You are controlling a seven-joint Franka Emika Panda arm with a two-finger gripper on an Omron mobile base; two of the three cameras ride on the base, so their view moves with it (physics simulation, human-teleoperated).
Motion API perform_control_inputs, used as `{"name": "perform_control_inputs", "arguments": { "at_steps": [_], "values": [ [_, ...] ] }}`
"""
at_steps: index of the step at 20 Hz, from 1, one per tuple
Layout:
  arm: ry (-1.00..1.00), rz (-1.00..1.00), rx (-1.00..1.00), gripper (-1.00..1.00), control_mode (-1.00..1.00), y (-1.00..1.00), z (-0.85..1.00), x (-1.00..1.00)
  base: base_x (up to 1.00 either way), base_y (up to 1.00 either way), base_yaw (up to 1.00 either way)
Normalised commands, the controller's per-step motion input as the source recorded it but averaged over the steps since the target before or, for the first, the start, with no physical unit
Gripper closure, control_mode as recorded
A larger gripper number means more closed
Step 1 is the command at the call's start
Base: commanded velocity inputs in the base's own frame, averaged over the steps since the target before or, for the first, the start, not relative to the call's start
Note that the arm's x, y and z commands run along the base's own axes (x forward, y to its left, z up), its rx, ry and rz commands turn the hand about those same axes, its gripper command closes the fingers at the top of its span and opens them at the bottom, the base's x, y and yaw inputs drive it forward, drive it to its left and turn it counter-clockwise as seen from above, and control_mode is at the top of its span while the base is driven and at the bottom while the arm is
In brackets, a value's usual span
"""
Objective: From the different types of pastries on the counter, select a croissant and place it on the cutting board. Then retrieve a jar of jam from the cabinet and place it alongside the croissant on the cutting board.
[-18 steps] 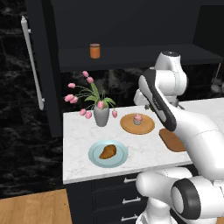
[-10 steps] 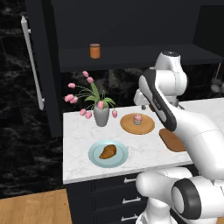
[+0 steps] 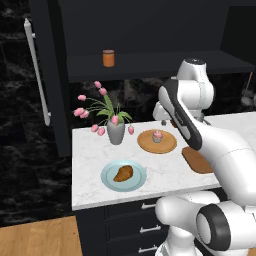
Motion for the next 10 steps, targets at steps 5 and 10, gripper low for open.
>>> {"name": "perform_control_inputs", "arguments": {
  "at_steps": [5,10],
  "values": [
    [0.01,0.03,0.00,-1.00,-1.00,0.29,-0.06,-0.16,0.00,0.00,0.00],
    [0.02,0.01,0.00,-1.00,-1.00,0.72,-0.20,-0.39,0.00,0.00,0.00]
  ]
}}
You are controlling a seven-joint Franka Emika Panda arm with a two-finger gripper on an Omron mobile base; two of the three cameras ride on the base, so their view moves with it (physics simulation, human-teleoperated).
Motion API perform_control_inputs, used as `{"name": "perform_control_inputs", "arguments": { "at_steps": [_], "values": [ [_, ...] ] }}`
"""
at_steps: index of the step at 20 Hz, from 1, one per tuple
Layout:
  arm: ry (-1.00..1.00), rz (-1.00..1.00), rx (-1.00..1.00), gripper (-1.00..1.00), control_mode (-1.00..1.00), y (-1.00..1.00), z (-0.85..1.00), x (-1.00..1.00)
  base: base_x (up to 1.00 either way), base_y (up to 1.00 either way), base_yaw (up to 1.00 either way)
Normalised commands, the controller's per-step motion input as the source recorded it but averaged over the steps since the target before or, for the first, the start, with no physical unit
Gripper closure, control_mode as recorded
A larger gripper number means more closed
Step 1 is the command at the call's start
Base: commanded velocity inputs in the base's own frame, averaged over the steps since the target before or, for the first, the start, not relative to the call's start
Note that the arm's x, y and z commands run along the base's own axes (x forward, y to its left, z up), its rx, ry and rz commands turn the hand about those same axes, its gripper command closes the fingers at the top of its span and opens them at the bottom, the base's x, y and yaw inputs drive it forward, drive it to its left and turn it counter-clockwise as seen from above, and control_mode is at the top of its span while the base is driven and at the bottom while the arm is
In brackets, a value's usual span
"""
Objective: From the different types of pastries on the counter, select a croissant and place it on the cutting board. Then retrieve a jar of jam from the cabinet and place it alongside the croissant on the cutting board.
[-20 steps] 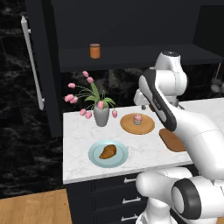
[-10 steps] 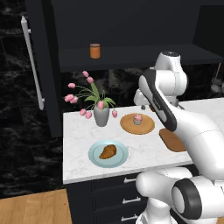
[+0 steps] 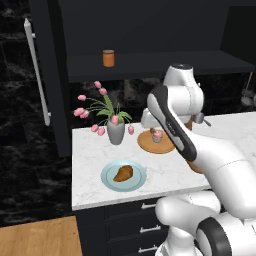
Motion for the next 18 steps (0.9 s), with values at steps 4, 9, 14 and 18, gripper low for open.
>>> {"name": "perform_control_inputs", "arguments": {
  "at_steps": [4,9,14,18],
  "values": [
    [0.10,0.00,0.01,-1.00,-1.00,0.62,-0.31,-0.27,0.00,0.00,0.00],
    [0.05,0.00,0.04,-1.00,-1.00,0.21,-0.18,-0.02,0.00,0.00,0.00],
    [0.12,-0.03,0.01,-1.00,-1.00,0.33,-0.45,-0.09,0.00,0.00,0.00],
    [0.19,-0.08,0.00,-1.00,-1.00,0.46,-0.71,-0.04,0.00,0.00,0.00]
  ]
}}
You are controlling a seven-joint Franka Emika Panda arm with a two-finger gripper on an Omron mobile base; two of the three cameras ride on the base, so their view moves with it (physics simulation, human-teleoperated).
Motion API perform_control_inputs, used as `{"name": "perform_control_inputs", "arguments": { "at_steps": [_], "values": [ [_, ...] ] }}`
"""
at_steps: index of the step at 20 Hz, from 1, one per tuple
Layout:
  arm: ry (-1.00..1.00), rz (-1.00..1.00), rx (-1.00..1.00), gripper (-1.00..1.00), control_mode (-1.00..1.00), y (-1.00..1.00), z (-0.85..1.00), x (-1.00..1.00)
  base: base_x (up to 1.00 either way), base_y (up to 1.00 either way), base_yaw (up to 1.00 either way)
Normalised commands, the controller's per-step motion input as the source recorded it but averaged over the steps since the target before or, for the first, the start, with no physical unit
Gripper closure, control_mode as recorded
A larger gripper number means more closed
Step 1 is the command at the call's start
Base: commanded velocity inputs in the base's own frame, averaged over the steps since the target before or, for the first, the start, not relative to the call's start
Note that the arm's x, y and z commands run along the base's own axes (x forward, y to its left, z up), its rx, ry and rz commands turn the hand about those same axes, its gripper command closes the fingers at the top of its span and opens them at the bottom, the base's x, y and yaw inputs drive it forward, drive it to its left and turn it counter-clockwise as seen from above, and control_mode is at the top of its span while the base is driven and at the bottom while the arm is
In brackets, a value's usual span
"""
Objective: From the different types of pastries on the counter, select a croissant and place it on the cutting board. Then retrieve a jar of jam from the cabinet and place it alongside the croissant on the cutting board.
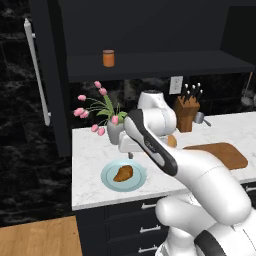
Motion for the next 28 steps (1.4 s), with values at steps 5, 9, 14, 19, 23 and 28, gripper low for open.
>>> {"name": "perform_control_inputs", "arguments": {
  "at_steps": [5,9,14,19,23,28],
  "values": [
    [0.05,-0.09,0.00,-1.00,-1.00,0.14,-0.17,0.00,0.00,0.00,0.00],
    [-0.05,-0.12,0.00,-1.00,-1.00,0.01,-0.04,0.00,0.00,0.00,0.00],
    [-0.15,-0.11,0.00,-1.00,-1.00,0.00,-0.08,0.00,0.00,0.00,0.00],
    [-0.04,-0.13,0.00,-1.00,-1.00,0.00,-0.21,-0.03,0.00,0.00,0.00],
    [0.00,-0.10,0.00,-1.00,-1.00,0.00,-0.32,0.00,0.00,0.00,0.00],
    [0.00,-0.08,0.00,-1.00,-1.00,0.00,-0.29,0.00,0.00,0.00,0.00]
  ]
}}
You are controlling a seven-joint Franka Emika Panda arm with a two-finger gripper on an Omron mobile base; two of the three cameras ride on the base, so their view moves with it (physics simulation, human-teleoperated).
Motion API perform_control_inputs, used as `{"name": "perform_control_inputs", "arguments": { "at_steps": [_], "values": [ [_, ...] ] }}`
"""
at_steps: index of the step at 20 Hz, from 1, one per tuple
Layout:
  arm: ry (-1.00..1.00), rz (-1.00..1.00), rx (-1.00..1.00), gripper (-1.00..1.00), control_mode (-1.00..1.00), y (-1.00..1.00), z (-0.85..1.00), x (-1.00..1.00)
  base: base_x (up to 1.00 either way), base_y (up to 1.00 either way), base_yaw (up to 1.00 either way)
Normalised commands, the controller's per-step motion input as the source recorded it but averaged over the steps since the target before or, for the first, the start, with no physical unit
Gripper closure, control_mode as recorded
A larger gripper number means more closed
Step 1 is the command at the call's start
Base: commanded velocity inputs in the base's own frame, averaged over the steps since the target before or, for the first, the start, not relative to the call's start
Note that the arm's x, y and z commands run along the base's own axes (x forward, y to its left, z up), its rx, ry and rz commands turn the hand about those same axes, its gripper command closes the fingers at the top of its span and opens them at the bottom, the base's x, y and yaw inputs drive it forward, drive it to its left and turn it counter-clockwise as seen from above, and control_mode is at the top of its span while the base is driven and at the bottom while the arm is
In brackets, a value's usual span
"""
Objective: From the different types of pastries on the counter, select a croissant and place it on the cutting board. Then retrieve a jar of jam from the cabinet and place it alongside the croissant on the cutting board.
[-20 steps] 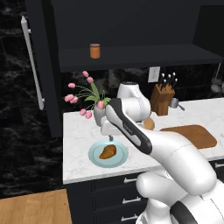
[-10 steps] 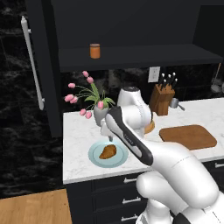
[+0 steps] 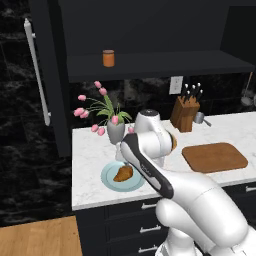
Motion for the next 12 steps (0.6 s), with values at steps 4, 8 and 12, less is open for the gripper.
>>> {"name": "perform_control_inputs", "arguments": {
  "at_steps": [4,8,12],
  "values": [
    [0.00,-0.07,0.00,-1.00,-1.00,0.00,-0.29,0.00,0.00,0.00,0.00],
    [0.02,-0.07,0.00,-1.00,-1.00,0.01,-0.29,0.04,0.00,0.00,0.00],
    [0.01,-0.07,0.00,-1.00,-1.00,0.00,-0.17,0.19,0.00,0.00,0.00]
  ]
}}
